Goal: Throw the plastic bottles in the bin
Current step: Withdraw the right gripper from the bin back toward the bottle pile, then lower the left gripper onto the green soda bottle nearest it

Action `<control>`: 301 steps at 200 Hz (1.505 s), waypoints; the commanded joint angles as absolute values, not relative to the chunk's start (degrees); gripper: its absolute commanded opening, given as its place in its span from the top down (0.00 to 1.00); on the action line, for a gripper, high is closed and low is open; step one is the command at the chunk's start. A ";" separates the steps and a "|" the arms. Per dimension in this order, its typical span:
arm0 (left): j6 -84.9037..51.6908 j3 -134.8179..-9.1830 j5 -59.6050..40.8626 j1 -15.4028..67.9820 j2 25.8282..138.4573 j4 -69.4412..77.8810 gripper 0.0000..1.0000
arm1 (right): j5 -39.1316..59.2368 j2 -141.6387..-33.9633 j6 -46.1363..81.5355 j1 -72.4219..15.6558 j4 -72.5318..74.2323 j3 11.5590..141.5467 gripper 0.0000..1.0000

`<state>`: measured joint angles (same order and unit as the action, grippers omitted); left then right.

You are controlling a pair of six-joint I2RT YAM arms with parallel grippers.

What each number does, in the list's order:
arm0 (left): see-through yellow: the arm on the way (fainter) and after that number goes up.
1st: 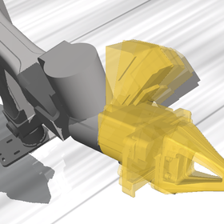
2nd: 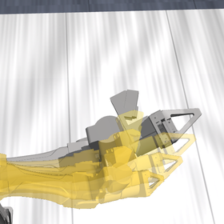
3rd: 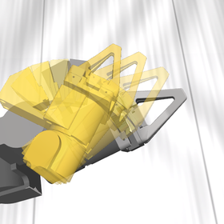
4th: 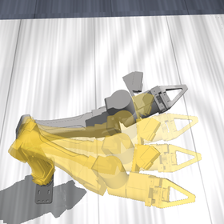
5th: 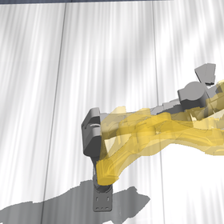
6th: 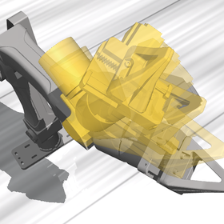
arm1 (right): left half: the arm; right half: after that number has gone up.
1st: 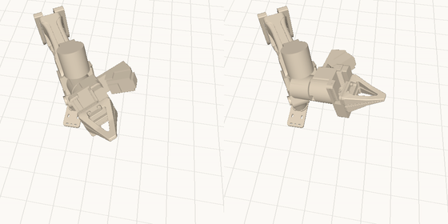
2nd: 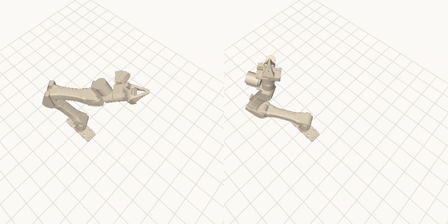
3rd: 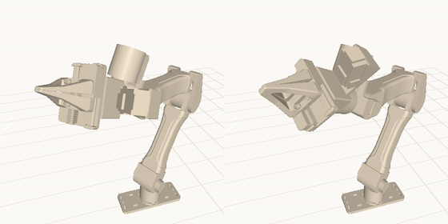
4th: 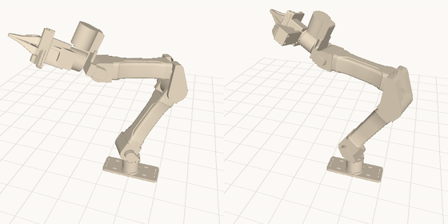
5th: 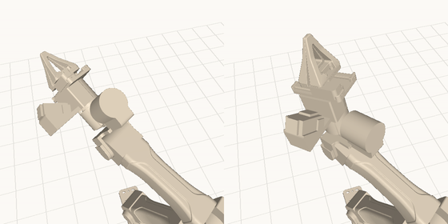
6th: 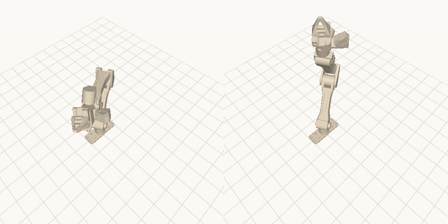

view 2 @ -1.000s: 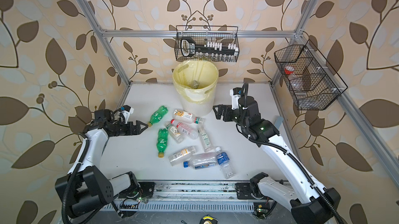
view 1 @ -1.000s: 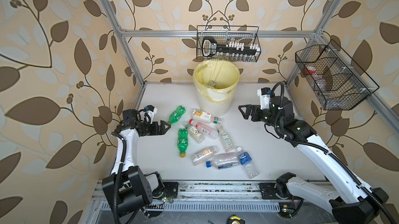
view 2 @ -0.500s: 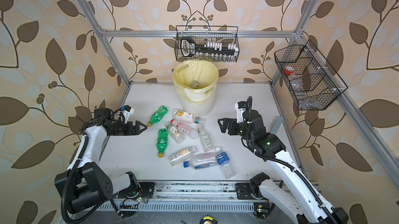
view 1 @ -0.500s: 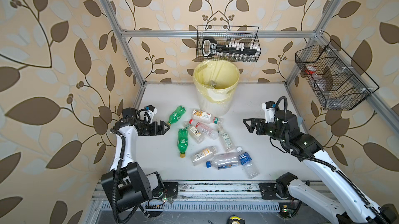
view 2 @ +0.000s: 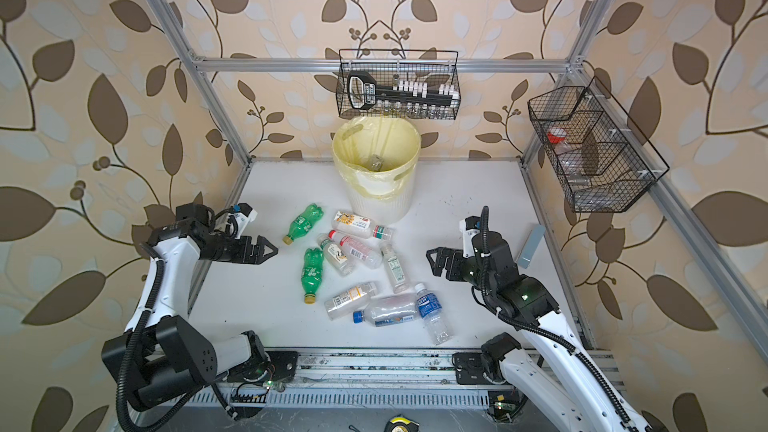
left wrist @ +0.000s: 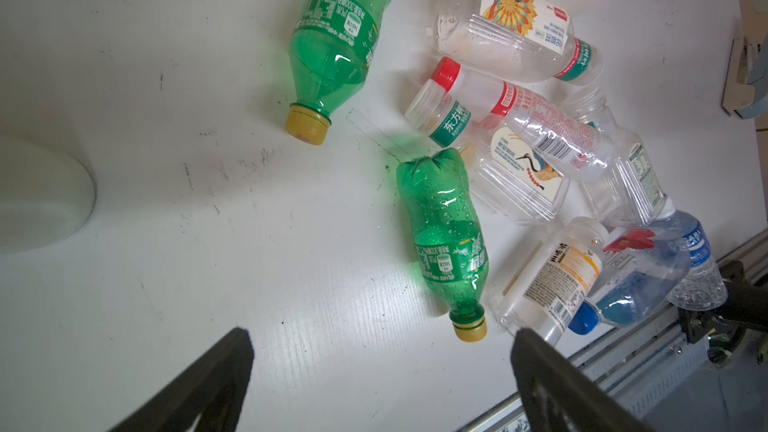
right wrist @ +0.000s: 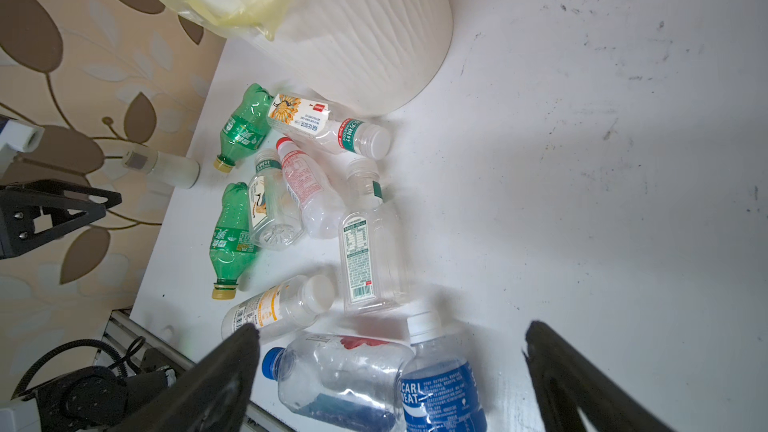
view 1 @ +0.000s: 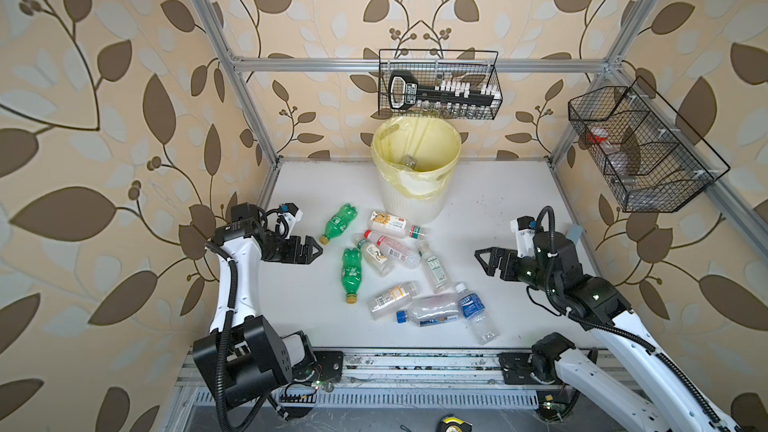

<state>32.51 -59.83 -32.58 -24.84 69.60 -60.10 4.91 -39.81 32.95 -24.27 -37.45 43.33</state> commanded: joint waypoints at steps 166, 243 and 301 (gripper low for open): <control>37.37 -55.60 -33.95 -9.36 77.35 -57.31 0.01 | -7.98 -40.74 47.65 -29.68 -34.56 33.04 0.00; 27.62 -56.31 -29.20 -7.63 81.80 -53.26 0.01 | -11.18 -35.61 51.95 -30.19 -40.27 32.43 0.00; 23.89 -58.00 -25.83 -3.59 86.62 -52.10 0.01 | -13.14 -35.16 51.09 -30.39 -40.32 32.47 0.00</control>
<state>26.02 -55.61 -27.53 -4.97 86.85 -52.29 -10.63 -35.97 50.54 -30.00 -38.92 33.32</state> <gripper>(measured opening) 0.989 0.999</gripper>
